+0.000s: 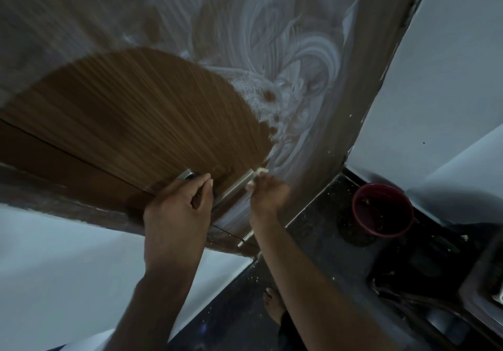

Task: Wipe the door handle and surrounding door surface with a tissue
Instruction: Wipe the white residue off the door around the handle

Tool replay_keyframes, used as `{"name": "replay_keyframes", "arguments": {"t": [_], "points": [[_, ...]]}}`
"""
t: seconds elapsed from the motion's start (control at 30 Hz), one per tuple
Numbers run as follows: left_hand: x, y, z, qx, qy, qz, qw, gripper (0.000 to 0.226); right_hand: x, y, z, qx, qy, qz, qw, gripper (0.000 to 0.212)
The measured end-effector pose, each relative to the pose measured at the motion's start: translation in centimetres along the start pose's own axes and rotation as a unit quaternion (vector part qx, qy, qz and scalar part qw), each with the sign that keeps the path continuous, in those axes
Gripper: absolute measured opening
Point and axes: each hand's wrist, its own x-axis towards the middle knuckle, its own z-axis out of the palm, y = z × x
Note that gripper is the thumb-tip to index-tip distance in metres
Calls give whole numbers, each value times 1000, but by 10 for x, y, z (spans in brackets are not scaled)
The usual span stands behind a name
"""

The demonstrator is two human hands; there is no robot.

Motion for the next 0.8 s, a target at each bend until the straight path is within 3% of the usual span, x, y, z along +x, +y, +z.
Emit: {"name": "replay_keyframes", "arguments": {"t": [0.07,0.17,0.23,0.3,0.37,0.47,0.6,0.67,0.8], "points": [[2,2,-1,-1,9,-1,1000,16,5,-29,15,-13,9,-96,995,18],[7,2,-1,0,21,9,1000,17,1,-43,29,-136,24,-219,966,10],[9,2,1,-1,30,3,1000,17,-2,-35,22,-109,9,-185,977,10],[11,2,2,-4,43,-3,999,17,-6,-25,11,-29,-32,-95,995,10],[12,2,1,-8,49,-7,999,20,-10,-22,4,-30,-44,-53,997,17],[15,1,-1,2,51,-6,999,19,-14,-33,16,-131,-32,-168,977,11],[20,0,-3,10,52,-17,998,22,-16,-56,35,-214,-17,-335,917,19],[22,2,-3,8,48,-24,999,21,-14,-54,30,-225,-33,-323,919,19],[26,5,-1,5,40,-35,999,20,-5,-50,12,-220,-48,-184,957,11]]}}
